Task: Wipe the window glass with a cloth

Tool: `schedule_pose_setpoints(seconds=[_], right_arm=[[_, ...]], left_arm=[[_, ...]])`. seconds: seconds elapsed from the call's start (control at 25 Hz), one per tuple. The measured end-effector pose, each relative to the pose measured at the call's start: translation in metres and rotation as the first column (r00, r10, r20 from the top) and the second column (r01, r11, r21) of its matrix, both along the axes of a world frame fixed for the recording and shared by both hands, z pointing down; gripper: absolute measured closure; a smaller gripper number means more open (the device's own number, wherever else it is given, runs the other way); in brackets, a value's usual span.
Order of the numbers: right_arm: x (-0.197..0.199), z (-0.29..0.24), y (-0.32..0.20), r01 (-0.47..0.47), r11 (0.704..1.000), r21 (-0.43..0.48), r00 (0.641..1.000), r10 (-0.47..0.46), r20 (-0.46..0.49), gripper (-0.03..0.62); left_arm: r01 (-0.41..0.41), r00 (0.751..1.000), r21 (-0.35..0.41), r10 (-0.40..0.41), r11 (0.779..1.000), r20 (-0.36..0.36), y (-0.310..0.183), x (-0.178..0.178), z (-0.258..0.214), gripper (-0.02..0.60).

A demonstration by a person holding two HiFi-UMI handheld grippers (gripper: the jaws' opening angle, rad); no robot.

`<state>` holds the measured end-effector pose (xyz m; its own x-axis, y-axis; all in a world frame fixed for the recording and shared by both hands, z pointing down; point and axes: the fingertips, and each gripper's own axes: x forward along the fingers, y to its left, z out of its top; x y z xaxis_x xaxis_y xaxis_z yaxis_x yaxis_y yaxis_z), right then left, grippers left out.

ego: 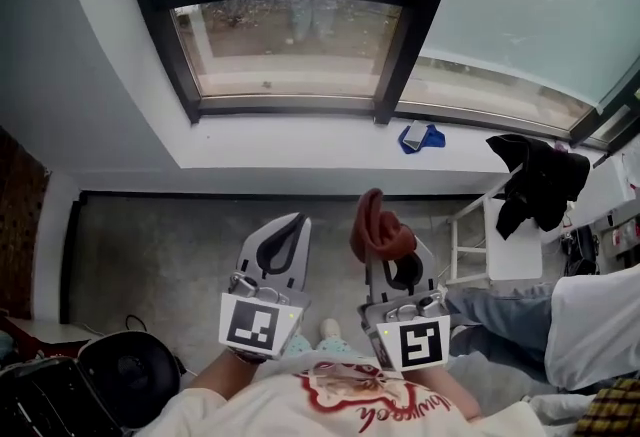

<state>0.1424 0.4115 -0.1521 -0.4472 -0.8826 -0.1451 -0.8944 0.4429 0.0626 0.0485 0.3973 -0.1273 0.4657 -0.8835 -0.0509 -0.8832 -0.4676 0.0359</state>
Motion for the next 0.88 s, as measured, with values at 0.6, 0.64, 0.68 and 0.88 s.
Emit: schedule_pose_setpoints(seconds=[0.6, 0.64, 0.68, 0.88], right_arm=[[0.014, -0.016, 0.005, 0.022, 0.999, 0.048, 1.0, -0.022, 0.005, 0.525], [0.013, -0.016, 0.004, 0.022, 0.999, 0.049, 1.0, -0.023, 0.003, 0.525], [0.012, -0.017, 0.003, 0.023, 0.999, 0.049, 1.0, -0.023, 0.0, 0.525], [0.009, -0.016, 0.001, 0.021, 0.998, 0.053, 1.0, -0.02, -0.008, 0.525]], left_arm=[[-0.021, 1.0, 0.046, 0.02, 0.999, 0.017, 0.003, 0.02, -0.017, 0.561], [-0.021, 1.0, 0.046, 0.02, 0.999, 0.017, 0.002, 0.019, -0.017, 0.561], [-0.02, 1.0, 0.045, 0.019, 0.999, 0.018, 0.001, 0.018, -0.017, 0.561], [-0.019, 1.0, 0.042, 0.019, 0.999, 0.014, -0.003, 0.012, -0.015, 0.561]])
